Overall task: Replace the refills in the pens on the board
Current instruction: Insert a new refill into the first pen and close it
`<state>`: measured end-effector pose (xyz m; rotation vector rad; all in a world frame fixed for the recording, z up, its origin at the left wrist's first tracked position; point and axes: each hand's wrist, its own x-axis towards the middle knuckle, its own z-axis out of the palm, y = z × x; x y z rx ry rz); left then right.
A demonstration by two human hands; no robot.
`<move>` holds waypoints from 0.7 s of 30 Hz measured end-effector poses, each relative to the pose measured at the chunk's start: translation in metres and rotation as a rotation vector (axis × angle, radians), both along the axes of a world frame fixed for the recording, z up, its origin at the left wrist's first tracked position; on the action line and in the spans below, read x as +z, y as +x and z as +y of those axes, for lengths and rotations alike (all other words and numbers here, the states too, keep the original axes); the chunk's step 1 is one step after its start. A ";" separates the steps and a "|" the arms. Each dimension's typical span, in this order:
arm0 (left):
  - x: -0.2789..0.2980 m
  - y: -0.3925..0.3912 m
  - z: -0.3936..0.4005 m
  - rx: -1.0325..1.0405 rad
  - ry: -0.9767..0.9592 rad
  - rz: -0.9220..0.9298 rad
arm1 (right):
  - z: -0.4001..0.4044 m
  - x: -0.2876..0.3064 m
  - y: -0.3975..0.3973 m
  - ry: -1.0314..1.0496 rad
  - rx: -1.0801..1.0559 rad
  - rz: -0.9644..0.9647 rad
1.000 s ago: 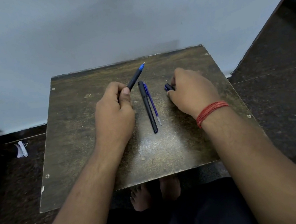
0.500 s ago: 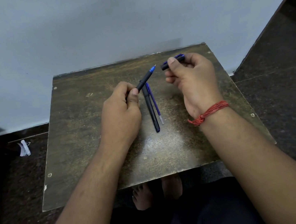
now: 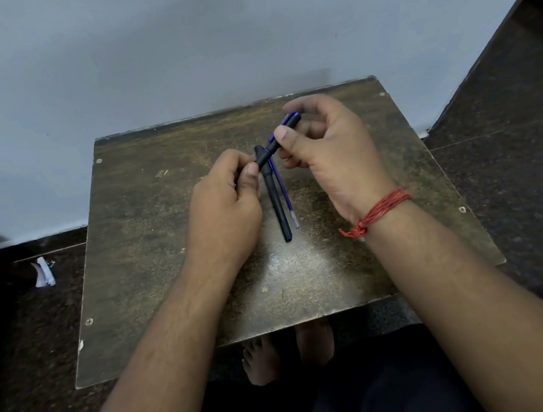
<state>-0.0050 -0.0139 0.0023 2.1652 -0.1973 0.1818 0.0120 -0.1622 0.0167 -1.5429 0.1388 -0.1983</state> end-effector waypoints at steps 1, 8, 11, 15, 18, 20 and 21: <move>-0.001 0.001 0.001 0.004 -0.005 0.001 | 0.002 -0.001 0.000 -0.015 0.003 -0.002; -0.003 0.001 0.000 0.025 -0.023 -0.010 | 0.009 -0.004 0.001 0.005 -0.013 -0.005; -0.003 0.000 0.000 0.038 -0.035 -0.033 | 0.014 -0.003 0.002 0.007 -0.025 -0.023; -0.001 -0.001 0.002 0.080 -0.047 -0.055 | 0.021 0.001 0.001 0.011 -0.020 -0.035; 0.000 -0.001 0.001 0.089 -0.055 -0.052 | 0.023 0.004 -0.001 0.004 -0.029 -0.025; -0.001 -0.001 0.000 0.088 -0.056 -0.050 | 0.026 0.001 -0.003 -0.047 -0.046 -0.013; -0.001 0.000 0.000 0.090 -0.054 -0.048 | 0.029 -0.001 -0.004 -0.092 -0.045 -0.009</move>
